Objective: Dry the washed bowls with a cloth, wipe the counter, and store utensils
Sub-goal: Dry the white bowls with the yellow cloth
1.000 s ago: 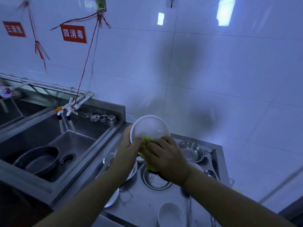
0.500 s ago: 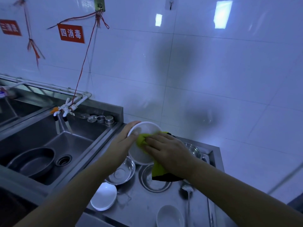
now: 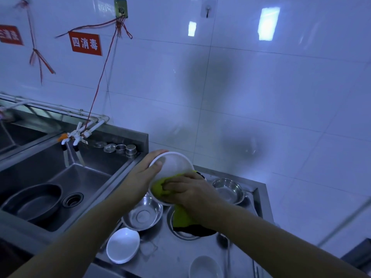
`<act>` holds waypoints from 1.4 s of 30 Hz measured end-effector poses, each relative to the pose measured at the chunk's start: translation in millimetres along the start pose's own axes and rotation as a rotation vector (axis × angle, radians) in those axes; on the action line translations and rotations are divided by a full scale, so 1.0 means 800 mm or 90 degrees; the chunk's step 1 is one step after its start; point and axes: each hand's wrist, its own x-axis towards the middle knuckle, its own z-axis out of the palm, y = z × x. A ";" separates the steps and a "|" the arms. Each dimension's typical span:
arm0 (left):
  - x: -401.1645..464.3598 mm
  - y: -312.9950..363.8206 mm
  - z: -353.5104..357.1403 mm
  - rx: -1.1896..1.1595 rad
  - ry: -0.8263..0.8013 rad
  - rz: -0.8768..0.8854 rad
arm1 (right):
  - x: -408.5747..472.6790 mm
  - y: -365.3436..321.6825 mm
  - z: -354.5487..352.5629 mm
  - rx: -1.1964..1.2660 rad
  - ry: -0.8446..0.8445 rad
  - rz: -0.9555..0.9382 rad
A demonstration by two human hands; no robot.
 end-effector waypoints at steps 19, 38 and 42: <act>0.015 0.007 0.023 0.026 0.019 -0.014 | -0.033 -0.001 0.006 -0.054 0.100 0.111; 0.017 0.013 0.001 0.465 -0.174 -0.019 | -0.062 0.049 0.011 -0.098 0.063 -0.045; 0.003 0.016 0.005 0.852 -0.166 0.385 | -0.064 0.054 0.004 -0.071 0.025 -0.029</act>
